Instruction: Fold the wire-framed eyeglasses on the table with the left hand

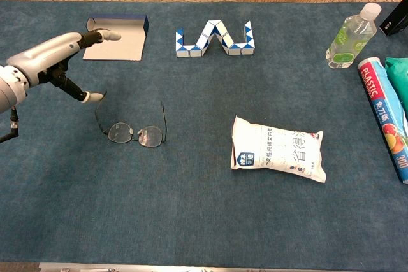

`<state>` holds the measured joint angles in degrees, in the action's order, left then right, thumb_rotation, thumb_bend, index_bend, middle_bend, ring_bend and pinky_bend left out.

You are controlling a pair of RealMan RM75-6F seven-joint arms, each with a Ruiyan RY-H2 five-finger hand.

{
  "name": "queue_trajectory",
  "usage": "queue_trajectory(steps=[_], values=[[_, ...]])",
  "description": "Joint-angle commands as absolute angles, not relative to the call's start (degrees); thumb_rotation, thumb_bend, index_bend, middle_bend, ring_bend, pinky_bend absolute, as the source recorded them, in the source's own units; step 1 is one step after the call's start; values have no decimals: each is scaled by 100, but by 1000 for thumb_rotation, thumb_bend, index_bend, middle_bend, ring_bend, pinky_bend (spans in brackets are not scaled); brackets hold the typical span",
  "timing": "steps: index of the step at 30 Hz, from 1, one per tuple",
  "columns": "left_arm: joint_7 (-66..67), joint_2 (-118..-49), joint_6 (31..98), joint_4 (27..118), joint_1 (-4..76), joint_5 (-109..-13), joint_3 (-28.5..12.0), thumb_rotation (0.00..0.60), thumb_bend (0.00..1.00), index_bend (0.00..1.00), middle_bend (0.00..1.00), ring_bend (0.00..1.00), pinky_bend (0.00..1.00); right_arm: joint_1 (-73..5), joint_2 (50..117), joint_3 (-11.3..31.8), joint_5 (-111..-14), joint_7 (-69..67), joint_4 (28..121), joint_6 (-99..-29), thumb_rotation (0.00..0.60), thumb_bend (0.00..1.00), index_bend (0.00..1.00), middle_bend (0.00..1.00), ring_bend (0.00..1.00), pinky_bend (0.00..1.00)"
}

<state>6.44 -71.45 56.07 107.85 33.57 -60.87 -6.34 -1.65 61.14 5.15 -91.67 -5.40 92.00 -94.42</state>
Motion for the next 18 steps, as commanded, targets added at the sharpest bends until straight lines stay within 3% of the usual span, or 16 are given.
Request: queue_trajectory(steps=[1, 18], values=[[677, -7228, 5651, 10839, 3343, -6123, -604, 600, 204, 49, 0, 0, 0, -165, 6113, 513, -9168, -541, 9201, -9438, 600, 229, 451, 438, 278, 271], [816, -7754, 5774, 10630, 3303, -6259, -469, 600, 204, 49, 0, 0, 0, -153, 6081, 522, -9164, -593, 9217, -9464, 600, 229, 451, 439, 278, 271]])
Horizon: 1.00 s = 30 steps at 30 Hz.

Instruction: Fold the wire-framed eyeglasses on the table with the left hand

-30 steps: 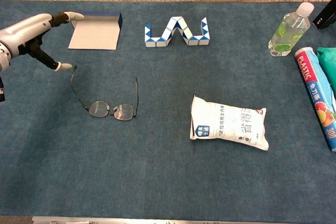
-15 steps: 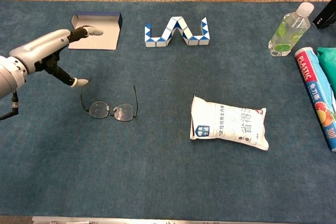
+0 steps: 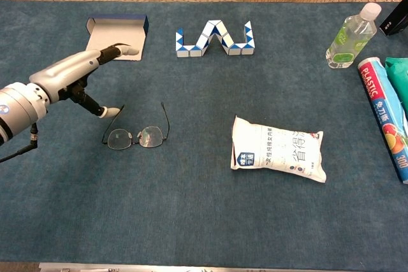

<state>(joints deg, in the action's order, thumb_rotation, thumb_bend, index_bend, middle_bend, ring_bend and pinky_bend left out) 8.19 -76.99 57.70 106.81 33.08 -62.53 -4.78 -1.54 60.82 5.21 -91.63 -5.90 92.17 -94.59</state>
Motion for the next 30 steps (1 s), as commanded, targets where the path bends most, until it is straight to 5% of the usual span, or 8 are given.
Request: queue_trajectory(steps=[1, 30], values=[[807, -7793, 5767, 10591, 3304, -6253, -469, 600, 204, 49, 0, 0, 0, -151, 6079, 522, -9169, -599, 9218, -9470, 600, 229, 451, 439, 278, 271], [751, -8308, 5584, 9960, 3341, -6143, -487, 600, 204, 49, 0, 0, 0, -89, 6021, 521, -9235, -682, 9242, -9606, 600, 228, 451, 438, 278, 271]])
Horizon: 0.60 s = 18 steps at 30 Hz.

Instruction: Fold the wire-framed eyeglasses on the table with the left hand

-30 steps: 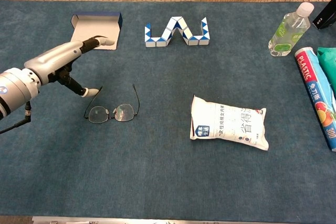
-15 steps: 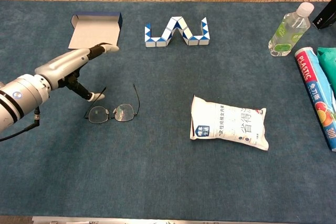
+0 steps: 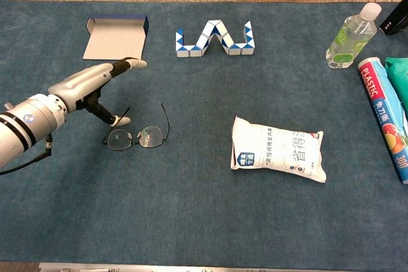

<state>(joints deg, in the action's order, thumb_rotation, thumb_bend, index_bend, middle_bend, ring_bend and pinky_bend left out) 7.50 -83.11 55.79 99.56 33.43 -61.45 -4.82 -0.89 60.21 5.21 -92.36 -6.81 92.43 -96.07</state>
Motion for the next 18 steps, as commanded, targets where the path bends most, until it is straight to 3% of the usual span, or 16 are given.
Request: queue_trajectory(steps=[1, 7, 18], values=[[756, -8302, 5595, 9966, 3339, -6144, -494, 600, 204, 49, 0, 0, 0, -90, 6020, 521, -9234, -683, 9242, -9603, 600, 228, 451, 439, 278, 271], [869, -8228, 5807, 10110, 3292, -6191, -551, 600, 204, 49, 0, 0, 0, -96, 6018, 512, -9243, -693, 9243, -9584, 600, 229, 451, 439, 278, 271], [1793, -8248, 6921, 10458, 2963, -6625, -449, 600, 204, 51, 0, 0, 0, -61, 5995, 469, -9362, -755, 9264, -9671, 600, 228, 451, 439, 278, 271]])
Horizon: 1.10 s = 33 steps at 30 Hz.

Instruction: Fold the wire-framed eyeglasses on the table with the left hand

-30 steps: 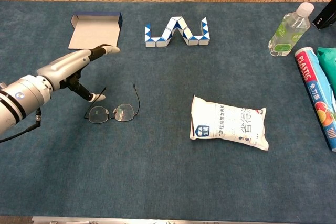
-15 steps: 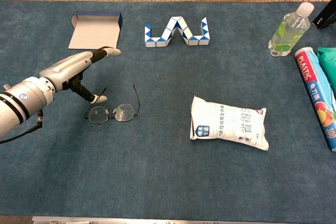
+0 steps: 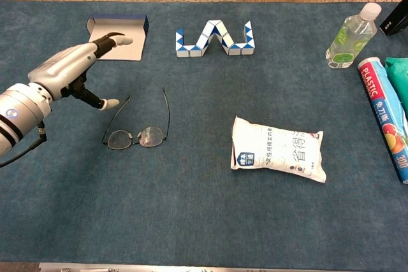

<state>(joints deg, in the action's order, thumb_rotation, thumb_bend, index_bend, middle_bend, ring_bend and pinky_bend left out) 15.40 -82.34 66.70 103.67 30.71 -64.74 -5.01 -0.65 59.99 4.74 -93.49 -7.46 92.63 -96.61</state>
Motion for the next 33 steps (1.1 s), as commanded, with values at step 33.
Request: queue_trajectory(steps=[33], values=[[3837, -8956, 7700, 10231, 2528, -7676, 46, 600, 391, 51, 0, 0, 0, -27, 5971, 483, -9369, -821, 9251, -9750, 600, 228, 451, 439, 278, 271]])
